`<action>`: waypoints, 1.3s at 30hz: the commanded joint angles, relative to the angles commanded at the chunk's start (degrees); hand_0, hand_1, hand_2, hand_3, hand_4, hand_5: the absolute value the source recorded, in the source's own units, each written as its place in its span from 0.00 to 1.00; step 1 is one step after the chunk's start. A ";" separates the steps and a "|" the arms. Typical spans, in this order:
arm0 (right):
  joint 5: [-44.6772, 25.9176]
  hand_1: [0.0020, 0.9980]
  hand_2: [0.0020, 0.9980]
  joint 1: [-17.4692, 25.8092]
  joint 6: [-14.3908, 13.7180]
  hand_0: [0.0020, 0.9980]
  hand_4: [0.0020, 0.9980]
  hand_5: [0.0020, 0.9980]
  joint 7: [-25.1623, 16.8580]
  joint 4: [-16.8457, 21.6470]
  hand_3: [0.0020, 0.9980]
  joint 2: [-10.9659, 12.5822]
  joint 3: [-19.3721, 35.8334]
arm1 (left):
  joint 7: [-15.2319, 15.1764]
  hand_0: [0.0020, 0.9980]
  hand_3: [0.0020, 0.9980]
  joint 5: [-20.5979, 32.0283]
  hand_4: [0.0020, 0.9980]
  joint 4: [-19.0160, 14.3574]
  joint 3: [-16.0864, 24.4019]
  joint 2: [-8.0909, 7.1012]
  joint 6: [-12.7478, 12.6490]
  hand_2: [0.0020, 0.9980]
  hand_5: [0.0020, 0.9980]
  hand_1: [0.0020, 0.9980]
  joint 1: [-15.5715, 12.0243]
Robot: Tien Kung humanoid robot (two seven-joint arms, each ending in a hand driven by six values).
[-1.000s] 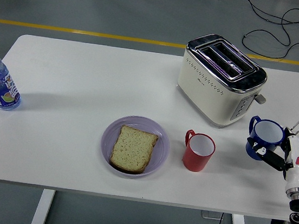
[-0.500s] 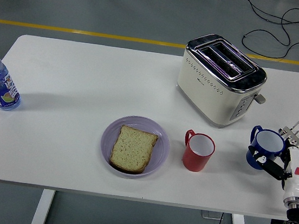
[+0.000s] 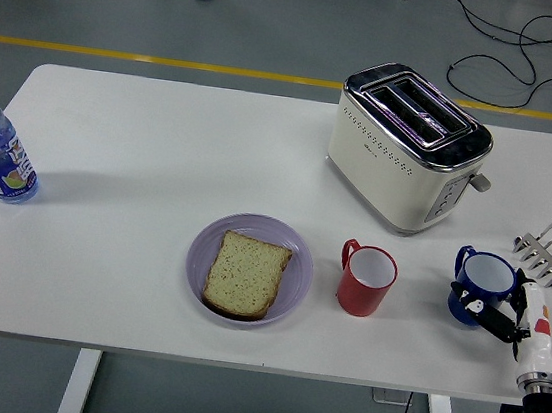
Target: Pick up the cup,pour liquid into bread,place the cup on the desk
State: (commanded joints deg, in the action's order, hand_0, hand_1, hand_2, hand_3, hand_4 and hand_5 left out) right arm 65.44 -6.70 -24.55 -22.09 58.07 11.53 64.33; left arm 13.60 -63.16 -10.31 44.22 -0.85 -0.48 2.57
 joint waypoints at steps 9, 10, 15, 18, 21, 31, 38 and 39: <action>0.33 0.41 0.55 -0.28 0.88 0.43 0.69 0.04 0.48 -0.62 0.57 0.26 0.12 | 0.06 0.66 0.61 -0.41 0.34 0.00 -0.01 0.05 0.04 0.72 0.95 0.70 -0.14; 0.30 0.43 0.56 -0.31 0.89 0.46 0.73 0.07 0.49 -0.61 0.59 0.26 0.12 | 0.06 0.66 0.61 -0.38 0.34 0.00 -0.04 0.06 0.04 0.72 0.94 0.70 -0.13; 0.81 0.43 0.56 -0.55 1.39 0.46 0.73 0.07 0.68 -0.70 0.59 0.20 0.09 | 0.03 0.66 0.61 -0.13 0.34 0.00 -0.23 0.08 0.04 0.72 0.94 0.70 -0.09; 1.04 0.45 0.58 -0.52 1.64 0.49 0.77 0.10 0.79 -1.01 0.61 0.18 0.01 | 0.03 0.66 0.61 0.01 0.34 0.00 -0.34 0.10 0.03 0.72 0.94 0.70 -0.08; 1.20 0.45 0.58 -0.50 1.81 0.49 0.77 0.10 0.97 -1.20 0.61 0.18 0.00 | 0.00 0.66 0.61 0.16 0.34 0.00 -0.45 0.11 0.00 0.72 0.94 0.70 -0.07; 2.03 0.50 0.69 -0.93 2.60 0.53 0.81 0.13 2.12 -1.64 0.72 0.25 0.15 | -0.03 0.66 0.61 0.57 0.34 0.00 -1.04 0.12 0.00 0.72 0.94 0.70 -0.01; 1.00 0.61 0.86 -0.79 2.84 0.63 0.88 0.13 0.84 -1.04 0.89 0.24 0.70 | -0.04 0.66 0.61 0.78 0.34 0.00 -1.32 0.11 0.03 0.72 0.94 0.70 -0.01; 0.96 0.61 0.86 -0.75 2.93 0.63 0.88 0.13 0.77 -0.97 0.89 0.27 0.78 | -0.05 0.66 0.61 0.88 0.34 0.00 -1.44 0.10 0.04 0.72 0.94 0.70 -0.01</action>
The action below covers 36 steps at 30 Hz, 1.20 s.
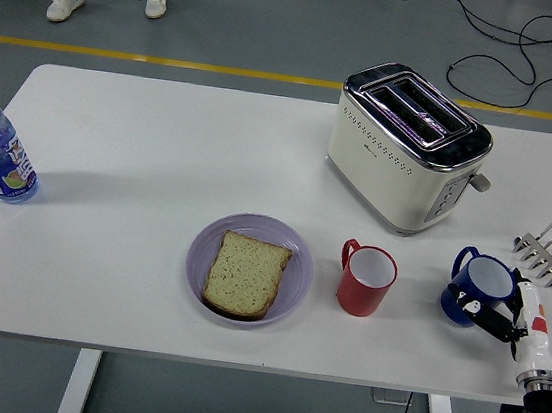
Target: Pick up the cup,pour liquid into bread,place the cup on the desk
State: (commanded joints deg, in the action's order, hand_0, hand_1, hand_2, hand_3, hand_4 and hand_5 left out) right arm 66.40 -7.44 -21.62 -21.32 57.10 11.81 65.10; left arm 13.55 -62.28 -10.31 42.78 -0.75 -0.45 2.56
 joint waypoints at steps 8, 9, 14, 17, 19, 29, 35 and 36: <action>1.11 0.68 0.89 0.38 0.62 0.69 0.95 0.07 0.11 0.40 0.99 0.09 0.40 | -0.03 0.66 0.61 0.27 0.34 0.00 -0.47 0.00 0.01 0.72 0.94 0.70 0.03; 1.36 0.68 0.89 0.43 0.79 0.69 0.95 0.07 0.30 0.38 0.99 0.12 0.35 | -0.03 0.66 0.61 0.26 0.34 0.00 -0.50 -0.01 0.01 0.72 0.94 0.70 0.04; 2.33 0.69 0.89 0.53 0.88 0.69 0.95 0.05 0.70 0.18 0.99 0.13 0.20 | -0.03 0.66 0.61 0.33 0.34 0.00 -0.53 0.02 0.02 0.72 0.94 0.70 0.06; 3.14 0.69 0.89 0.44 0.74 0.69 0.95 0.05 0.71 0.22 0.99 0.15 0.02 | -0.04 0.66 0.61 0.42 0.34 0.00 -0.52 0.03 -0.02 0.72 0.94 0.70 0.14; 3.39 0.70 0.90 0.51 0.60 0.72 0.95 0.03 0.60 0.26 1.00 0.10 0.03 | -0.05 0.66 0.61 0.56 0.34 0.00 -0.72 0.02 -0.01 0.72 0.94 0.70 0.09; 3.60 0.76 0.94 0.76 0.40 0.79 0.96 0.01 0.03 0.63 1.00 0.06 0.03 | -0.04 0.66 0.61 0.43 0.34 0.00 -0.89 0.00 0.07 0.72 0.94 0.70 -0.09; 4.07 0.80 0.96 1.04 0.58 0.83 0.95 0.00 0.27 1.81 1.00 0.04 0.64 | -0.07 0.66 0.61 0.62 0.34 0.00 -1.23 -0.05 0.07 0.72 0.94 0.70 -0.02; 4.11 0.80 0.96 1.07 0.64 0.83 0.95 0.00 0.34 2.01 1.00 0.02 0.79 | -0.08 0.66 0.61 0.72 0.34 0.00 -1.31 -0.06 0.06 0.72 0.94 0.70 -0.01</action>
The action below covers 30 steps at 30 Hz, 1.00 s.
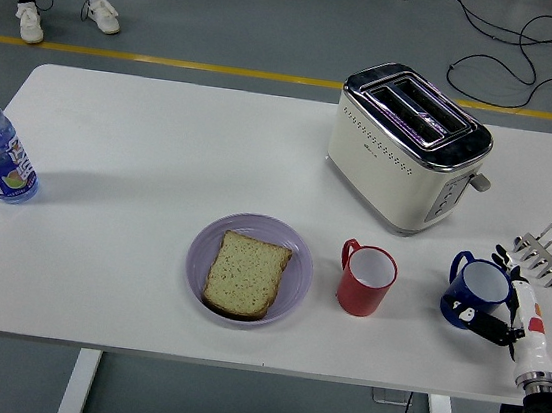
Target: Pick up the cup,pour liquid into bread,place the cup on the desk
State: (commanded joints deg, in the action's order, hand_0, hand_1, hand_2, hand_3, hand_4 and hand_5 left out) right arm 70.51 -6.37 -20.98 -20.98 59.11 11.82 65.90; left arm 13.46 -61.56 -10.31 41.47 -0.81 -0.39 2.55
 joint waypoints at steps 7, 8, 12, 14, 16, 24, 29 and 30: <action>0.78 0.84 0.98 0.36 0.60 0.88 0.96 0.00 0.85 2.28 1.00 0.17 1.31 | -0.03 0.66 0.61 0.14 0.34 0.00 -0.16 0.00 -0.04 0.72 0.94 0.70 0.10; 0.89 0.84 0.98 0.41 0.66 0.88 0.96 0.00 0.96 2.64 1.00 0.24 1.42 | -0.04 0.66 0.61 0.16 0.34 0.00 -0.16 0.00 -0.04 0.72 0.94 0.70 0.12; 1.54 0.84 0.98 0.81 0.84 0.88 0.96 0.00 1.50 4.63 1.00 0.64 1.85 | -0.07 0.66 0.61 0.21 0.34 0.00 -0.15 0.00 -0.06 0.72 0.94 0.70 0.21; 2.06 0.85 0.99 1.22 0.71 0.89 0.96 0.00 1.88 6.55 1.00 0.91 2.36 | -0.10 0.66 0.61 0.46 0.34 0.00 -0.27 0.00 -0.11 0.72 0.94 0.70 0.26; 2.70 0.85 0.99 1.62 0.42 0.89 0.96 0.00 2.18 8.82 1.00 1.24 2.70 | -0.12 0.66 0.61 0.50 0.34 0.00 -0.32 -0.02 -0.12 0.72 0.94 0.70 0.32; 4.11 0.85 0.99 2.84 -0.75 0.89 0.96 0.00 2.69 15.56 1.00 1.96 4.04 | -0.17 0.66 0.61 0.61 0.34 0.00 -0.37 -0.05 -0.12 0.72 0.94 0.70 0.47; 2.39 0.85 0.98 3.85 -2.61 0.88 0.96 0.00 1.97 20.57 1.00 2.38 6.26 | -0.21 0.66 0.61 0.79 0.34 0.00 -0.36 -0.07 -0.15 0.72 0.94 0.70 0.53; 1.80 0.85 0.98 3.96 -2.95 0.88 0.96 0.00 1.86 21.44 1.00 2.39 6.81 | -0.21 0.66 0.61 0.77 0.34 0.00 -0.35 -0.08 -0.14 0.72 0.94 0.70 0.54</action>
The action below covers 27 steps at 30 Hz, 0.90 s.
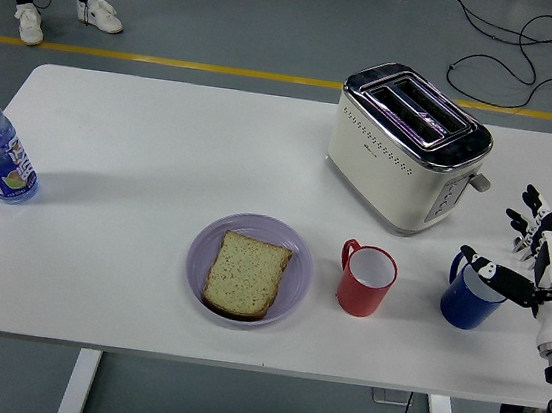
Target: Pick up the cup,pour liquid into bread,place the cup on the desk
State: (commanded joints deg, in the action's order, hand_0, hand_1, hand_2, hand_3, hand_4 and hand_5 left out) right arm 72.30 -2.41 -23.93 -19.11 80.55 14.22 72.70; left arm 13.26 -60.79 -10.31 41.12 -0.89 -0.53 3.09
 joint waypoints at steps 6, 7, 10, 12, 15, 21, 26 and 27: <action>-11.70 0.81 0.93 0.33 1.46 0.85 0.91 0.07 0.83 4.48 0.93 -0.02 4.08 | 0.22 0.66 0.61 -1.24 0.34 0.00 0.95 0.00 0.13 0.72 0.94 0.70 0.10; -14.31 0.68 0.74 0.34 1.73 0.73 0.75 0.15 0.88 4.93 0.71 -0.11 4.72 | 0.23 0.66 0.61 -1.25 0.34 0.00 1.04 0.00 0.14 0.72 0.94 0.70 0.11; -21.63 0.68 0.74 0.29 1.99 0.73 0.75 0.15 1.29 5.90 0.71 -0.45 6.76 | 0.20 0.66 0.61 -1.10 0.34 0.00 0.83 -0.05 0.15 0.72 0.94 0.70 0.16; -26.10 0.68 0.74 0.24 2.57 0.73 0.75 0.15 2.02 6.05 0.71 -0.66 8.18 | 0.20 0.66 0.61 -0.99 0.34 0.00 0.70 -0.06 0.13 0.72 0.94 0.70 0.17; -33.55 0.63 0.67 0.11 5.02 0.68 0.71 0.15 5.18 5.00 0.61 -1.02 10.94 | 0.17 0.66 0.61 -0.92 0.34 0.00 0.84 -0.07 0.12 0.72 0.94 0.70 0.17; -44.75 0.62 0.66 0.14 14.38 0.66 0.68 0.18 15.33 1.95 0.61 -0.70 14.66 | 0.19 0.66 0.61 -1.12 0.34 0.00 0.93 -0.04 0.13 0.72 0.94 0.70 0.12; -47.75 0.61 0.65 -0.29 19.23 0.66 0.67 0.19 19.23 -1.15 0.61 -0.49 16.83 | 0.20 0.66 0.61 -1.12 0.34 0.00 0.91 -0.04 0.14 0.72 0.94 0.70 0.04; -48.26 0.61 0.65 -0.35 19.40 0.66 0.67 0.19 19.27 -1.46 0.61 -0.44 16.91 | 0.20 0.66 0.61 -1.11 0.34 0.00 0.90 -0.04 0.14 0.72 0.94 0.70 0.03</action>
State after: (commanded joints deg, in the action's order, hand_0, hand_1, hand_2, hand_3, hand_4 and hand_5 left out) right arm 24.04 -2.76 -4.52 0.16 79.10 13.78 89.61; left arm 13.46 -61.89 -10.31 42.02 -0.93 -0.39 3.12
